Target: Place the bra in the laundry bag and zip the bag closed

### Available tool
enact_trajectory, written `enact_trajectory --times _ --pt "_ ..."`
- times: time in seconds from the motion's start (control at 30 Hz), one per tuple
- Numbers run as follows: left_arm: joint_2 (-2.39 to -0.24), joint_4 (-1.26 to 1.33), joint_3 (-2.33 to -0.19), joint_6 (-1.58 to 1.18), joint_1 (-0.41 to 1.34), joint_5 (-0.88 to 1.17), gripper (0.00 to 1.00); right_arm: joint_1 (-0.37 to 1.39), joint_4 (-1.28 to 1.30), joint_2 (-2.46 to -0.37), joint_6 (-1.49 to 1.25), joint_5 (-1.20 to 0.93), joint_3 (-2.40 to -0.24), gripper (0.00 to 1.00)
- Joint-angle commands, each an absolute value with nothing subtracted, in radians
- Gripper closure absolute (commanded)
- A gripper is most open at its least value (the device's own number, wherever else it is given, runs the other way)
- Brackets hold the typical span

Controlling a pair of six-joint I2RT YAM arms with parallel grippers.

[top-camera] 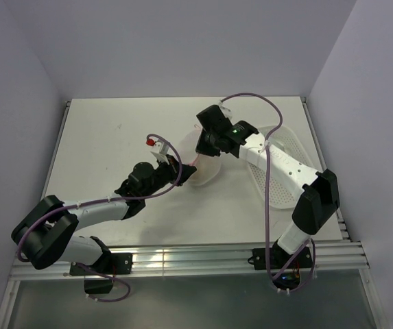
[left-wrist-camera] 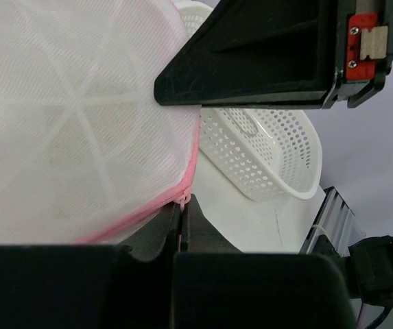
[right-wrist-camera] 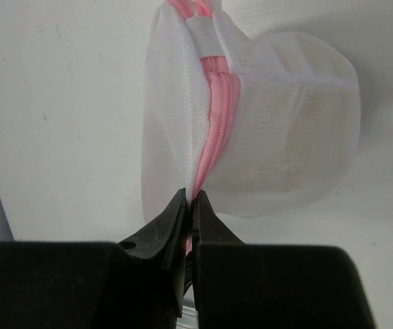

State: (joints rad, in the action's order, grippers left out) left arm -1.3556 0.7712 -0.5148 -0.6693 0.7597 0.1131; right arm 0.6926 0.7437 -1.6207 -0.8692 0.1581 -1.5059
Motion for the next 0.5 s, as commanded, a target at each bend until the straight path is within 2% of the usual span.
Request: enact_trajectory --times 0.0,0.47 --pt "-1.344 0.741 -0.531 -0.666 0.761 0.126 1.00 0.650 0.735 -1.624 -0.793 0.269 -1.571 1.00" --pt "-1.356 0.703 -0.469 -0.709 0.736 0.083 1.00 0.575 0.701 -1.647 -0.715 0.216 -1.595 1.00"
